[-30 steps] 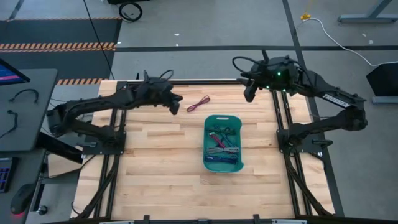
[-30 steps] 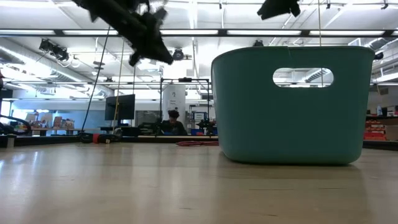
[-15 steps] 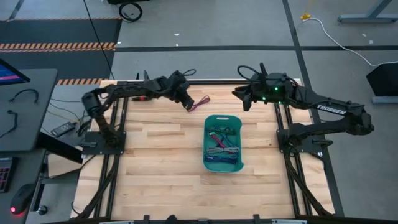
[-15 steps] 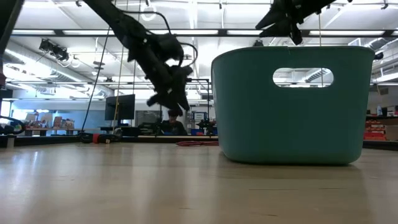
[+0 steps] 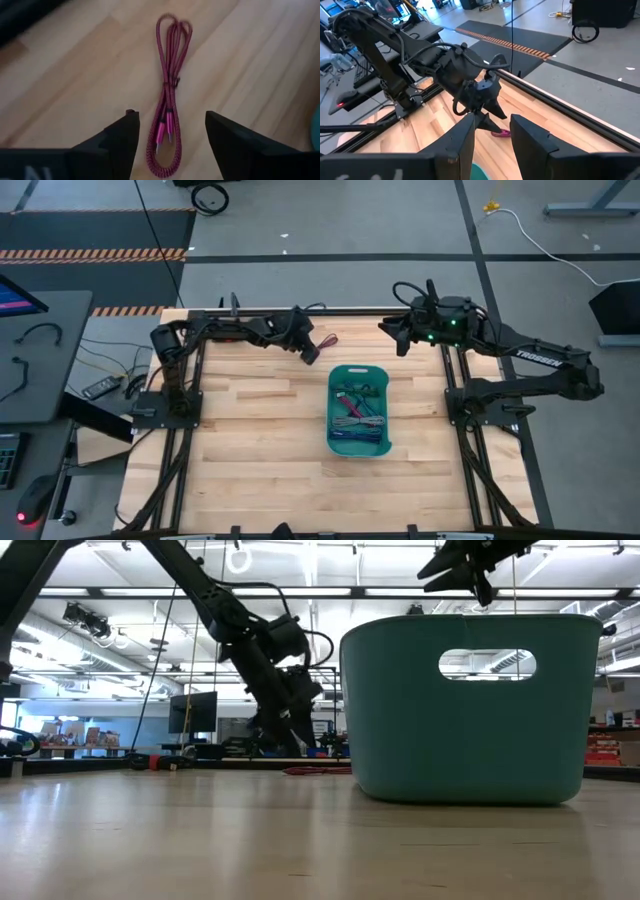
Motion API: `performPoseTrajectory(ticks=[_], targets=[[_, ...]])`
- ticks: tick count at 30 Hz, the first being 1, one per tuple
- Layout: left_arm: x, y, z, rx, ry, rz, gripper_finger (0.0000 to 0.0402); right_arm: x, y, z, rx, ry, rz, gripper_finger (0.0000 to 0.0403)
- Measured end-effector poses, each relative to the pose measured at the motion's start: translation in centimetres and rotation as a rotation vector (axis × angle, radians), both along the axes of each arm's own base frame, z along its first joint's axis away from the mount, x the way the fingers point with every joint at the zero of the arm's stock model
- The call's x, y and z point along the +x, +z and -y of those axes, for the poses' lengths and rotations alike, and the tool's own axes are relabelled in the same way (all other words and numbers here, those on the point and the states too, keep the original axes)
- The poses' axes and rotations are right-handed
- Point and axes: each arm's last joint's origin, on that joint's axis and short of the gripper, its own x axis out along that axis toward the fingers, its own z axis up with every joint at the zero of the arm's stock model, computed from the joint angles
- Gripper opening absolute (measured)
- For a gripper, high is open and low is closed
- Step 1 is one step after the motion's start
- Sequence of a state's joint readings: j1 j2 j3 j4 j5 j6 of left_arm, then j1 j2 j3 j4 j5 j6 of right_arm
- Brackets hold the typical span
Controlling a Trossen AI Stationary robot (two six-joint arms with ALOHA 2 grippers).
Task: Pick and place USB-C Cables
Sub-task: Put the light red USB cable into the light green bin
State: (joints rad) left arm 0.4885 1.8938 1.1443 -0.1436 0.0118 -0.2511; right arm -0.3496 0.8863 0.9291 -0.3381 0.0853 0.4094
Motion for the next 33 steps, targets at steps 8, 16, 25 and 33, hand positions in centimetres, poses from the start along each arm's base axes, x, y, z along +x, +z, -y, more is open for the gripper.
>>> performPoseTrajectory(ticks=[8, 16, 25, 33], targets=[[0.4, -2.1, 0.5, -0.026, -0.009, -0.061, 0.0218, 0.0, 0.0, 0.0, 0.007, -0.002, 0.001, 0.0129], [0.4, -3.4, 1.1, -0.025, -0.016, -0.149, 0.0187, 0.0, 0.0, 0.0, 0.007, 0.0, 0.001, 0.0129], [0.2, -3.2, 1.4, -0.018, -0.093, -0.187, 0.0018, 0.0, 0.0, -0.1, 0.016, -0.003, 0.01, 0.0129], [-1.5, 2.0, 2.6, 0.043, -0.152, -0.179, 0.001, -0.6, 0.4, -0.3, 0.03, -0.008, 0.041, 0.0129]])
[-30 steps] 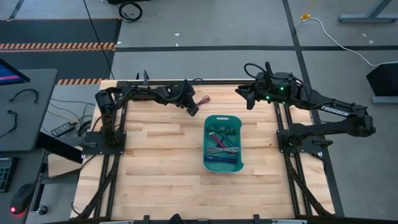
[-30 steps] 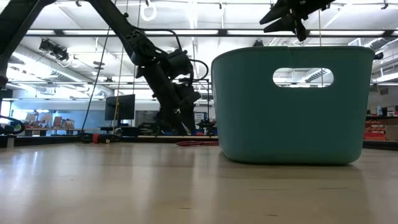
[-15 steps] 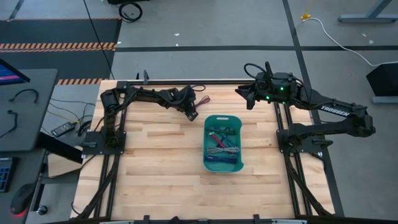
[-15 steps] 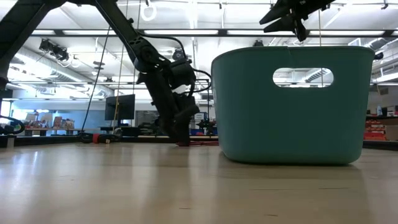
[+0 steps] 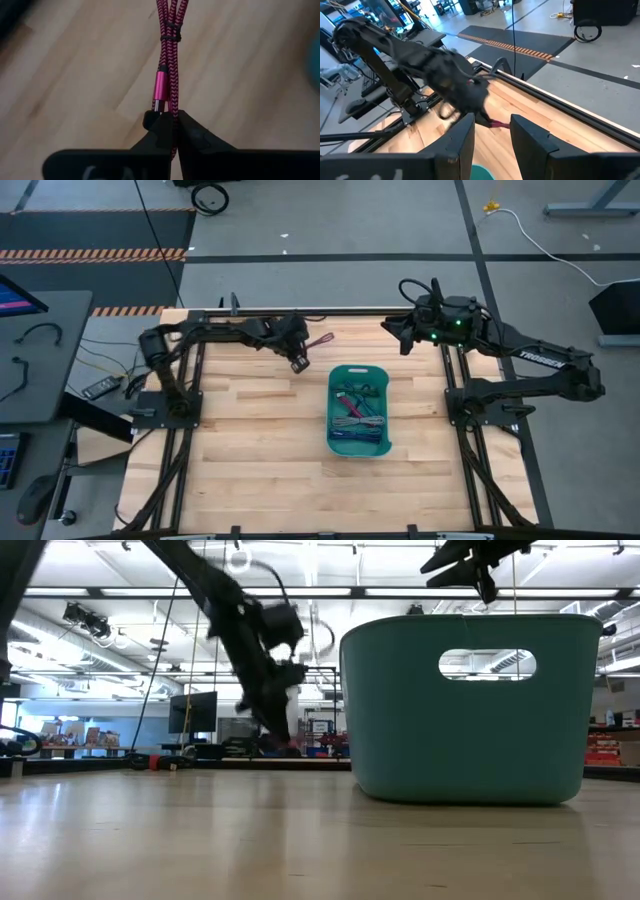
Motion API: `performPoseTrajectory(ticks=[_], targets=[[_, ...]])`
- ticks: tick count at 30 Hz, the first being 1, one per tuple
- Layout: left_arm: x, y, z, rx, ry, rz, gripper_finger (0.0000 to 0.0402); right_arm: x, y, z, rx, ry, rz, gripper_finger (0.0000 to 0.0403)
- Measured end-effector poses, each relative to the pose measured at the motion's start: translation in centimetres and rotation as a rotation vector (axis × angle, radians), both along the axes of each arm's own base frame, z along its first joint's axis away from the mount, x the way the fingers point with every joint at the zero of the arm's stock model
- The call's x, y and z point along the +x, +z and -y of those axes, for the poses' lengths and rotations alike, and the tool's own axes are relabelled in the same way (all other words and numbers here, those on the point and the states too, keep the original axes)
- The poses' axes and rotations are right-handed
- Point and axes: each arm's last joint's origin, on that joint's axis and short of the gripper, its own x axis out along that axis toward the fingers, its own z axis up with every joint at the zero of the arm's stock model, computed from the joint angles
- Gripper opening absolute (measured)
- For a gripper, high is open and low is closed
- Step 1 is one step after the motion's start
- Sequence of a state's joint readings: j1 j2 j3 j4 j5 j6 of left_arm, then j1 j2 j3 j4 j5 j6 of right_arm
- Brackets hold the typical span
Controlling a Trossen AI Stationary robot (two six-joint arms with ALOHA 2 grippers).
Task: Pick and place USB-C Cables
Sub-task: Put the light red USB cable into the light green bin
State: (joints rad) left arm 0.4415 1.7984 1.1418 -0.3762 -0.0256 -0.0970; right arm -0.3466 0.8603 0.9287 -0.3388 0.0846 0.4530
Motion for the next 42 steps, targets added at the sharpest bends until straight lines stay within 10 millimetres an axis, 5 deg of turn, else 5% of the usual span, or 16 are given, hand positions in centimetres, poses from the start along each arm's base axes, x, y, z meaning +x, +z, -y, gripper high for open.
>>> performPoseTrajectory(ticks=[9, 18, 31, 39, 42], targets=[[-2.1, 7.7, 2.8, -0.026, -0.186, 0.233, 0.001, -0.6, 0.4, -0.1, -0.016, -0.032, 0.021, 0.0129], [1.7, 11.4, 8.0, -0.11, -0.46, 0.573, 0.001, -0.4, 0.3, 0.0, 0.019, -0.065, 0.032, 0.0129], [5.4, 8.3, 14.0, -0.293, -0.454, 0.433, 0.001, -2.9, 1.4, -1.2, -0.042, -0.049, 0.073, 0.0129], [8.6, 6.9, 15.0, -0.402, -0.283, 0.346, 0.001, -5.0, 1.0, -2.1, -0.07, 0.013, -0.006, 0.0129], [9.6, 6.7, 14.9, -0.401, -0.234, 0.187, 0.001, -5.8, 0.7, -2.4, -0.055, 0.024, -0.043, 0.0129]])
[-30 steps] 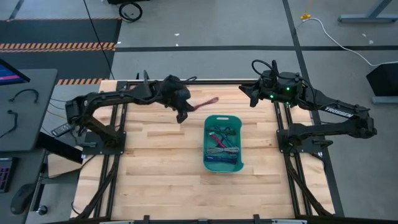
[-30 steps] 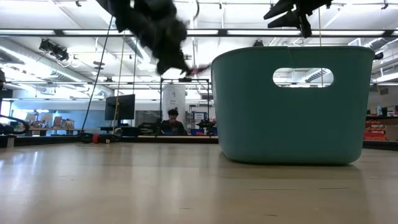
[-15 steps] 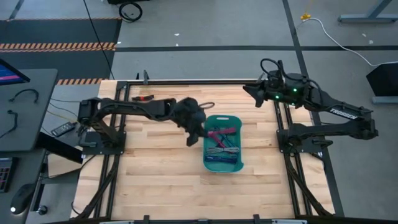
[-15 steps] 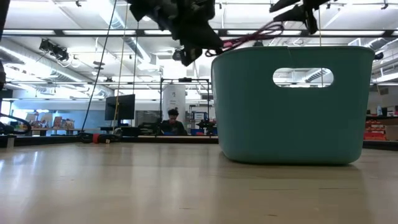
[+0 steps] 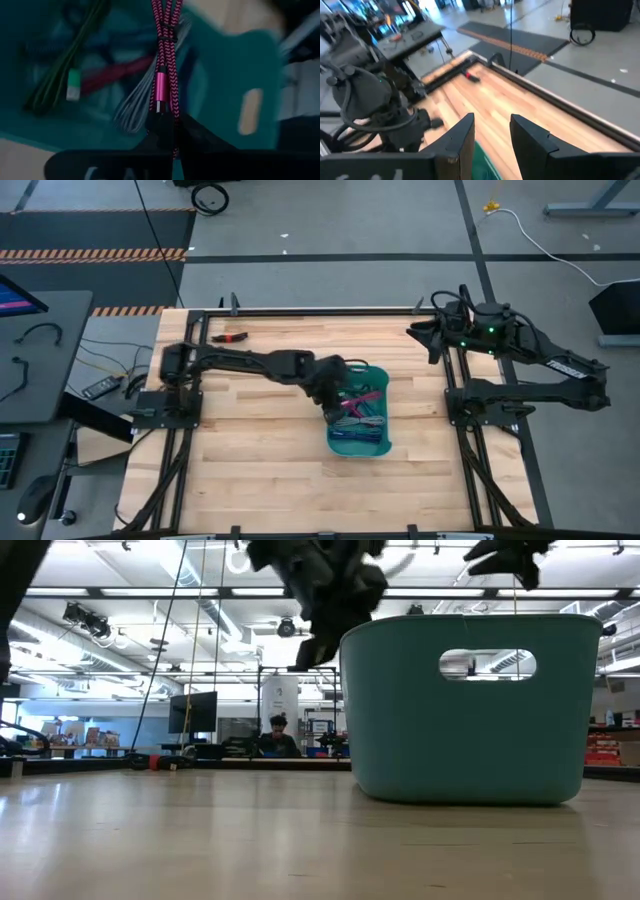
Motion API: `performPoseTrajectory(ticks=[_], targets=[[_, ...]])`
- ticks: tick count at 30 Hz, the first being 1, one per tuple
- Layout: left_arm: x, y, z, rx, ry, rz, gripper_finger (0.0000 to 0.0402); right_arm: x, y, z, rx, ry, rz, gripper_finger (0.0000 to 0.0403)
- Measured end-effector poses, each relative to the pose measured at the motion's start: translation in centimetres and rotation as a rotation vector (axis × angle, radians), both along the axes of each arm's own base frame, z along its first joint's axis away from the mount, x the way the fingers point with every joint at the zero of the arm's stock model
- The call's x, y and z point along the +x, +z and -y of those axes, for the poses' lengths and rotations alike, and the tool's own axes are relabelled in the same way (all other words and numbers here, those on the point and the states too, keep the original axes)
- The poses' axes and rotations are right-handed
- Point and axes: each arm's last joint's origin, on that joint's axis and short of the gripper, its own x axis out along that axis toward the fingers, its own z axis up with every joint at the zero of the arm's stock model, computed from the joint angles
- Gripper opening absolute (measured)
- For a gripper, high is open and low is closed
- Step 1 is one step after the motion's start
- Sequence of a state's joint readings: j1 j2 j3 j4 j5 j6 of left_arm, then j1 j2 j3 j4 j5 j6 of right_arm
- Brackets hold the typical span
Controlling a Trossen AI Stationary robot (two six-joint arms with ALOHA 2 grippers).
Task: Pick and place USB-C Cables
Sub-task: Put the light red USB cable into the light green bin, then put the black USB cable into the light green bin
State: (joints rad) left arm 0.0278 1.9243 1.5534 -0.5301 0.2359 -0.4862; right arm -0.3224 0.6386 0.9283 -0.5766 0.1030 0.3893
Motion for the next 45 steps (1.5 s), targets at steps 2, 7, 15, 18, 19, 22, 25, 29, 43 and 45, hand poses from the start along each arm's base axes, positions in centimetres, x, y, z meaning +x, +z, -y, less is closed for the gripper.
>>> performPoseTrajectory(ticks=[2, 7, 15, 18, 19, 22, 25, 29, 43, 45], targets=[[0.5, -0.2, -0.1, 0.033, 0.006, -0.103, 0.001, -0.6, -0.2, -0.2, 0.009, 0.004, -0.024, 0.0129], [1.8, -0.1, -0.4, 0.105, -0.021, -0.169, 0.0014, -2.0, -0.1, -0.8, 0.008, 0.019, -0.007, 0.0129], [2.5, -0.9, -0.7, 0.165, -0.038, -0.165, 0.0019, -4.3, 0.3, -1.5, -0.011, 0.022, 0.06, 0.0129], [2.7, -0.9, -0.8, 0.197, -0.063, -0.143, 0.0022, -5.0, 0.3, -1.7, -0.016, 0.017, 0.082, 0.0129], [2.7, -1.0, -0.8, 0.205, -0.074, -0.147, 0.0024, -5.2, 0.4, -1.8, -0.017, 0.017, 0.088, 0.0129], [2.7, -1.1, -0.8, 0.223, -0.1, -0.145, 0.0039, -5.7, 0.4, -2.0, -0.02, 0.016, 0.105, 0.0129], [2.7, -1.1, -0.7, 0.229, -0.102, -0.145, 0.0067, -6.0, 0.5, -2.1, -0.023, 0.015, 0.118, 0.0129], [2.8, -1.1, -0.9, 0.233, -0.085, -0.142, 0.0112, -6.0, 0.5, -2.1, -0.006, 0.01, 0.126, 0.0129], [1.9, 7.1, -1.6, 0.326, -0.07, -0.12, 0.0148, -5.3, -0.8, -1.8, 0.062, -0.007, 0.117, 0.0129], [0.9, 8.0, -1.9, 0.374, -0.086, -0.143, 0.014, -4.9, -1.4, -1.7, 0.088, -0.014, 0.109, 0.0129]])
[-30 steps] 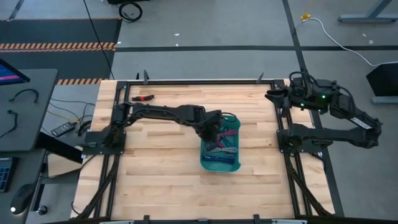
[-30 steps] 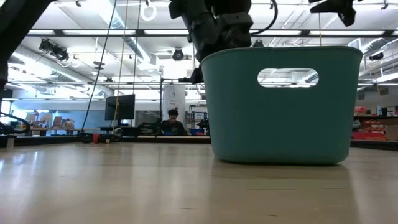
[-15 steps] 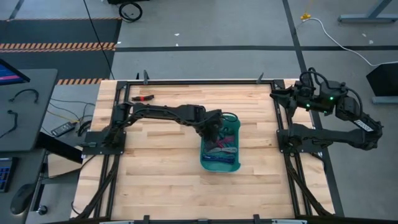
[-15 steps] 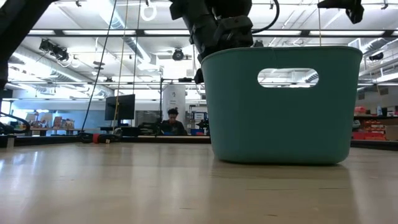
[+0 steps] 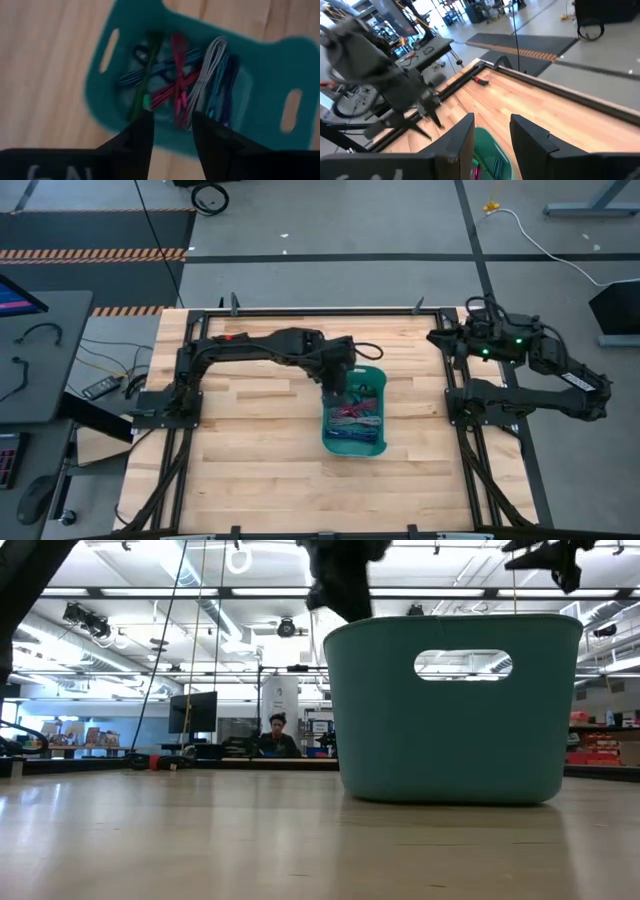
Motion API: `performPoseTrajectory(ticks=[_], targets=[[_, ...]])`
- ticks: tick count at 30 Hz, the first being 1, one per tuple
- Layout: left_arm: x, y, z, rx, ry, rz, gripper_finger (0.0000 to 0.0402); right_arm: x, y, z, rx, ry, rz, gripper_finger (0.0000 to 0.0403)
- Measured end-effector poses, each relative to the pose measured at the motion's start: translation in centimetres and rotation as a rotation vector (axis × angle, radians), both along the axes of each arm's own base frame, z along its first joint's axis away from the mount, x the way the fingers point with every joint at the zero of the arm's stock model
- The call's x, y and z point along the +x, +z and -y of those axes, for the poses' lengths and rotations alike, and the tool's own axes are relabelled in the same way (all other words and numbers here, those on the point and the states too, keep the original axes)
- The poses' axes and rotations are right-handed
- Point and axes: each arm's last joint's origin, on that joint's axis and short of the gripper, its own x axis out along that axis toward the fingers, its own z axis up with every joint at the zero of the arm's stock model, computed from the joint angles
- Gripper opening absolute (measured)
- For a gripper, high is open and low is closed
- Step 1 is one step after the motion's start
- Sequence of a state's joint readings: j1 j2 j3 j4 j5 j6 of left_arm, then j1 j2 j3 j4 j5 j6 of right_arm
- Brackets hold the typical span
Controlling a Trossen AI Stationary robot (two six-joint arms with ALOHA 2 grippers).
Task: Pick and place USB-C Cables
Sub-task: Put the black USB cable into the light green bin
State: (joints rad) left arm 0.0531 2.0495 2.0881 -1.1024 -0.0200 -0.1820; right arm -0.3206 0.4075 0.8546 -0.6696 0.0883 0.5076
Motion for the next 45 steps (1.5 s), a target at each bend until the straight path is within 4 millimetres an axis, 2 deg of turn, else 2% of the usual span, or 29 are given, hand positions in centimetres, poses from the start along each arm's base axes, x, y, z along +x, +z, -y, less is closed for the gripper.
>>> performPoseTrajectory(ticks=[5, 9, 14, 17, 23, 27, 33, 45], targets=[[-3.6, 0.3, -2.7, 0.03, 0.067, -0.075, 0.0125, 1.2, -1.8, 0.4, 0.058, -0.013, 0.019, 0.0129], [-8.3, -0.7, -6.0, 0.035, 0.183, -0.149, 0.0127, 2.3, -2.7, 0.7, 0.088, -0.011, 0.095, 0.0129], [-15.3, -3.7, -10.7, 0.115, 0.441, -0.333, 0.0146, 3.5, -2.9, 1.1, 0.113, -0.015, 0.143, 0.0128], [-18.8, -5.8, -13.9, 0.083, 0.594, -0.468, 0.0161, 4.3, -2.9, 1.4, 0.115, -0.015, 0.145, 0.0123], [-23.3, -9.6, -19.0, 0.007, 0.67, -0.644, 0.0197, 6.3, -2.3, 2.1, 0.095, -0.01, 0.207, 0.0117], [-25.0, -11.1, -21.4, -0.016, 0.665, -0.691, 0.0223, 7.6, -2.1, 2.5, 0.088, -0.008, 0.243, 0.0117], [-26.2, -13.3, -23.7, -0.023, 0.59, -0.749, 0.0249, 9.0, -2.3, 2.8, 0.146, -0.009, 0.272, 0.0117], [-25.4, -17.8, -25.7, -0.008, 0.353, -0.791, 0.023, 10.6, -1.9, 1.7, 0.136, -0.014, 0.349, 0.0117]])
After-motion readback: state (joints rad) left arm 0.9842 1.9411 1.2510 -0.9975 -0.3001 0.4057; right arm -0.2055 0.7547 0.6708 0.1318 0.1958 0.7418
